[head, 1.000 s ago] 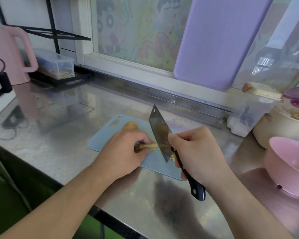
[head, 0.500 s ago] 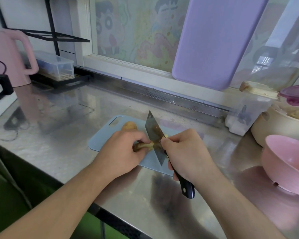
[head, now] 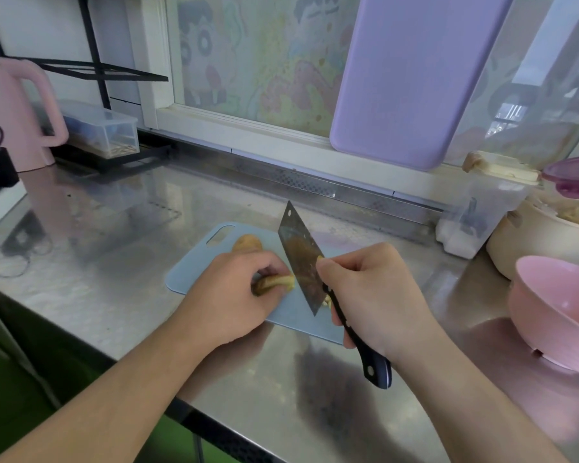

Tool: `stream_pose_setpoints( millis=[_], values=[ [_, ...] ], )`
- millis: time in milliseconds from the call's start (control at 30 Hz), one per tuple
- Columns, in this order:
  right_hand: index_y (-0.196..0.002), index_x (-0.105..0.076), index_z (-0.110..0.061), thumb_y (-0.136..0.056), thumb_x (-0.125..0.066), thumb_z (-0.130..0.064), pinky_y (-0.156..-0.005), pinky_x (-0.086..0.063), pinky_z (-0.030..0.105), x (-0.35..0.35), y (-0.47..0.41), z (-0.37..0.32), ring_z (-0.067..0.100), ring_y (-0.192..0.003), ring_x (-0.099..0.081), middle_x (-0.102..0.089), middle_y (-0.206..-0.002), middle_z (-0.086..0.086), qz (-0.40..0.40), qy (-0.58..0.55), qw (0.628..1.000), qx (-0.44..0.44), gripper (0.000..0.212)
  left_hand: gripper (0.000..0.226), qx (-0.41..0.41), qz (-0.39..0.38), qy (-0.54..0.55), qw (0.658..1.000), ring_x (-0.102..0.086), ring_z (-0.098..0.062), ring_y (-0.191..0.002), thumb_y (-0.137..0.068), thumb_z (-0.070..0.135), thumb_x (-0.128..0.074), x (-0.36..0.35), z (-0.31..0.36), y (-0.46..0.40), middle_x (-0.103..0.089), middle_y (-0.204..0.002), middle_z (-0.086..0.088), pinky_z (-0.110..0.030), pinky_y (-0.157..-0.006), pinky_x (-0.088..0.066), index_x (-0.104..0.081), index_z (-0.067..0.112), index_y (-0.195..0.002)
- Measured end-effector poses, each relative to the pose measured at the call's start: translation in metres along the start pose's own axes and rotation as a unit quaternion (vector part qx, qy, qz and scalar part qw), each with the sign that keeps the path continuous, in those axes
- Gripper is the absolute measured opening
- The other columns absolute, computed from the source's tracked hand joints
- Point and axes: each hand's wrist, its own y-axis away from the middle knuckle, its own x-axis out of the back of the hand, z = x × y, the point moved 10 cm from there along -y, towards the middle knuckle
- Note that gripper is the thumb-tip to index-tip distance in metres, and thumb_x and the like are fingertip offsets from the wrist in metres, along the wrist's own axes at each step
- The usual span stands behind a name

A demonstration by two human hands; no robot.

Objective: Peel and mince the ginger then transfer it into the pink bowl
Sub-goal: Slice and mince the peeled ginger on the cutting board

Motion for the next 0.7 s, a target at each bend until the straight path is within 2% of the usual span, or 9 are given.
stream_pose_setpoints(
  millis=[133, 200, 333, 533, 700],
  values=[
    [-0.054, -0.049, -0.010, -0.100, -0.056, -0.024, -0.040, -0.039, 0.025, -0.003, 0.001, 0.000, 0.027, -0.031, -0.052, -0.054, -0.051, 0.013, 0.000, 0.012, 1.000, -0.003, 0.049, 0.011, -0.005, 0.019, -0.023, 1.000, -0.060, 0.002, -0.088, -0.095, 0.028, -0.072, 0.002, -0.001, -0.001, -0.066, -0.089, 0.023, -0.013, -0.068, -0.042, -0.074, 0.039, -0.095],
    [-0.051, -0.048, -0.013, -0.100, -0.056, -0.024, -0.040, -0.039, 0.026, -0.004, 0.001, -0.002, 0.027, -0.031, -0.052, -0.054, -0.050, 0.013, -0.001, 0.016, 1.000, -0.003, 0.051, 0.012, -0.011, 0.023, -0.025, 0.999, -0.060, 0.002, -0.087, -0.095, 0.025, -0.072, 0.002, -0.001, -0.002, -0.065, -0.088, 0.024, -0.013, -0.067, -0.041, -0.075, 0.037, -0.095],
    [-0.052, -0.049, -0.011, -0.100, -0.055, -0.024, -0.039, -0.038, 0.025, -0.004, 0.002, -0.002, 0.027, -0.033, -0.051, -0.053, -0.051, 0.012, -0.002, 0.020, 1.000, -0.007, 0.050, 0.014, -0.022, 0.031, -0.027, 0.999, -0.056, 0.007, -0.081, -0.093, 0.018, -0.075, 0.002, 0.000, -0.004, -0.063, -0.088, 0.020, -0.009, -0.066, -0.037, -0.077, 0.031, -0.092],
    [-0.065, -0.047, 0.001, -0.101, -0.056, -0.025, -0.035, -0.036, 0.023, -0.016, 0.006, 0.001, 0.025, -0.031, -0.049, -0.047, -0.053, 0.014, -0.006, 0.040, 0.999, -0.006, 0.046, 0.019, -0.021, 0.029, -0.033, 0.999, -0.055, 0.004, -0.076, -0.089, 0.012, -0.075, 0.001, -0.001, -0.006, -0.061, -0.086, 0.016, -0.011, -0.066, -0.037, -0.077, 0.031, -0.088],
    [-0.064, -0.049, -0.002, -0.100, -0.054, -0.021, -0.035, -0.037, 0.022, -0.014, 0.001, 0.006, 0.026, -0.029, -0.050, -0.048, -0.055, 0.016, -0.006, 0.035, 0.999, -0.024, 0.041, 0.016, -0.005, 0.026, -0.018, 0.999, -0.059, -0.001, -0.081, -0.092, 0.018, -0.074, 0.002, -0.003, -0.004, -0.063, -0.090, 0.015, -0.012, -0.067, -0.041, -0.075, 0.034, -0.089]
  ],
)
